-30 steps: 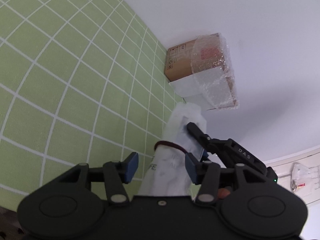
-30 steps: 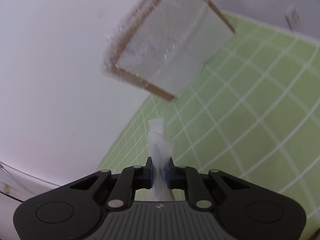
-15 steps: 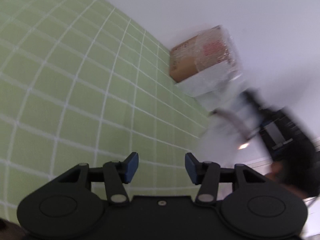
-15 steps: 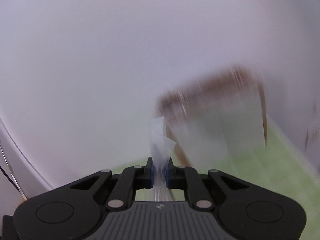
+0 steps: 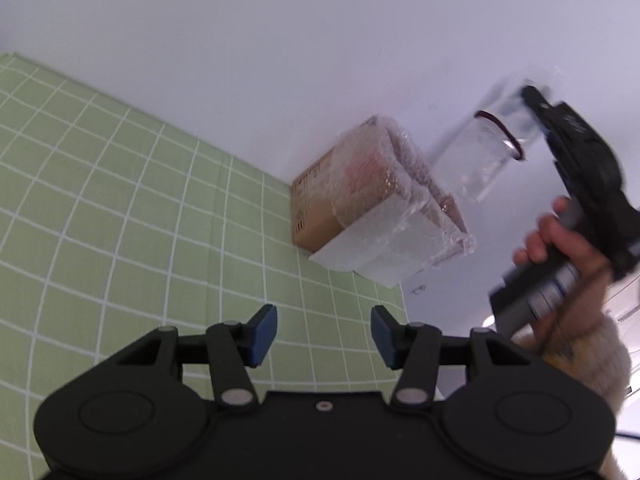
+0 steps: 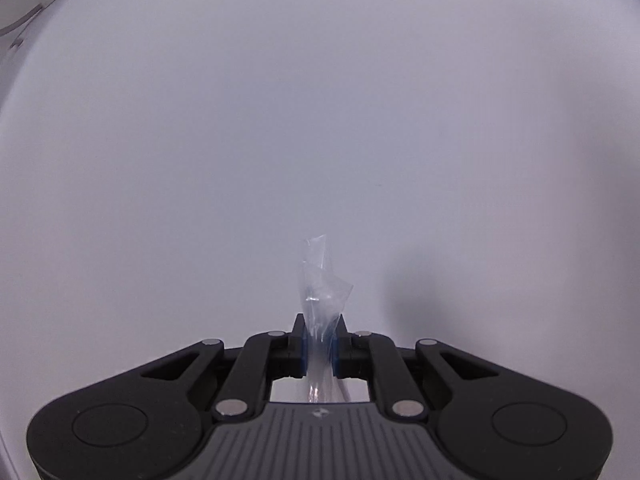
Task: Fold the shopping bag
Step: 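Carry the banded bag with the right gripper toward the cardboard box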
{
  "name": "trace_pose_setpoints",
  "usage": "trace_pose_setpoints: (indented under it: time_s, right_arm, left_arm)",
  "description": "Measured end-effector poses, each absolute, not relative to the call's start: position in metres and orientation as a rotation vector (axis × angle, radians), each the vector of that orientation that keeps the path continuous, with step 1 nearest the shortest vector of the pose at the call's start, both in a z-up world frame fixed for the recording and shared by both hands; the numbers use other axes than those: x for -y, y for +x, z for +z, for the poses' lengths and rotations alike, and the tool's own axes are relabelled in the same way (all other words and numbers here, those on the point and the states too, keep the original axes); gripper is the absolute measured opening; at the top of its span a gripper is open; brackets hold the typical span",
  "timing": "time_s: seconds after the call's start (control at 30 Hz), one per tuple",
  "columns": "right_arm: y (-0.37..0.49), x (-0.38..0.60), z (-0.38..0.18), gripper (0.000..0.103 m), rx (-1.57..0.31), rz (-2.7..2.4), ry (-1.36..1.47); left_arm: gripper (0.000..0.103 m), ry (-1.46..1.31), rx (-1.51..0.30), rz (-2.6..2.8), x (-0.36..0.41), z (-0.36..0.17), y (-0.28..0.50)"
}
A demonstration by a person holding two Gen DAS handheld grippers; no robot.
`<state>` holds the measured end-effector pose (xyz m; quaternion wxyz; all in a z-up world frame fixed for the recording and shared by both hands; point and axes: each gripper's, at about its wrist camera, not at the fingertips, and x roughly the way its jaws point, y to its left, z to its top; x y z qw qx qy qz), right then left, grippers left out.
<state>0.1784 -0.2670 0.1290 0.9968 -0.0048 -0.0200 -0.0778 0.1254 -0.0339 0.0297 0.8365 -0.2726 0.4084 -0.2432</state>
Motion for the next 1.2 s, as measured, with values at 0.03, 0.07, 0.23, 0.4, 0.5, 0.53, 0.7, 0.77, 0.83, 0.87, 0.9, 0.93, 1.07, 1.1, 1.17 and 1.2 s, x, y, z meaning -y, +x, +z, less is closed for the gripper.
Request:
trace_pose_setpoints:
  time_s: [0.03,0.07,0.23,0.4,0.5,0.53,0.7,0.77,0.83,0.87,0.9,0.93,1.07,1.1,1.17,1.2]
  right_arm:
    - [0.185,0.267,0.126,0.012,0.035,-0.151,-0.037]
    - [0.188,0.267,0.124,0.012,0.029,-0.149,-0.049]
    - [0.201,0.266,0.114,0.012,0.001,-0.157,-0.083]
    - [0.197,0.272,0.113,0.012,0.062,-0.211,-0.059]
    - [0.193,0.274,0.109,0.012,0.086,-0.246,-0.041]
    - [0.192,0.275,0.107,0.012,0.092,-0.26,-0.036]
    - [0.19,0.278,0.106,0.012,0.109,-0.331,-0.021]
    - [0.191,0.276,0.108,0.012,0.108,-0.357,-0.034]
    - [0.191,0.274,0.109,0.012,0.099,-0.369,-0.037]
    - [0.19,0.272,0.107,0.012,0.09,-0.375,-0.036]
    - [0.189,0.27,0.103,0.012,0.08,-0.382,-0.034]
    - [0.186,0.267,0.098,0.012,0.064,-0.388,-0.036]
    - [0.177,0.263,0.093,0.012,0.032,-0.397,-0.02]
    - [0.174,0.263,0.094,0.012,0.031,-0.398,-0.012]
    - [0.166,0.261,0.095,0.012,0.029,-0.4,0.006]
    - [0.163,0.261,0.095,0.012,0.028,-0.399,0.006]
  left_arm:
    - [0.053,-0.573,-0.864,-0.506,0.032,0.028,0.124]
    - [0.053,-0.572,-0.864,-0.502,0.031,0.026,0.124]
    - [0.053,-0.581,-0.876,-0.462,0.018,0.015,0.124]
    - [0.053,-0.576,-0.88,-0.451,0.014,0.012,0.122]
    - [0.053,-0.578,-0.877,-0.454,0.015,0.01,0.122]
    - [0.053,-0.578,-0.876,-0.455,0.015,0.009,0.122]
    - [0.053,-0.578,-0.871,-0.457,0.016,0.005,0.122]
    - [0.053,-0.578,-0.868,-0.458,0.016,0.004,0.122]
    - [0.053,-0.576,-0.871,-0.455,0.017,0.001,0.123]
    - [0.053,-0.575,-0.875,-0.451,0.017,0.0,0.124]
    - [0.052,-0.581,-0.879,-0.444,0.015,-0.002,0.124]
    - [0.052,-0.588,-0.882,-0.437,0.014,-0.004,0.125]
    - [0.052,-0.577,-0.877,-0.414,0.005,-0.004,0.128]
    - [0.052,-0.575,-0.875,-0.412,0.003,-0.003,0.128]
    - [0.052,-0.579,-0.865,-0.402,0.0,-0.003,0.13]
    - [0.052,-0.586,-0.867,-0.4,-0.001,-0.003,0.132]
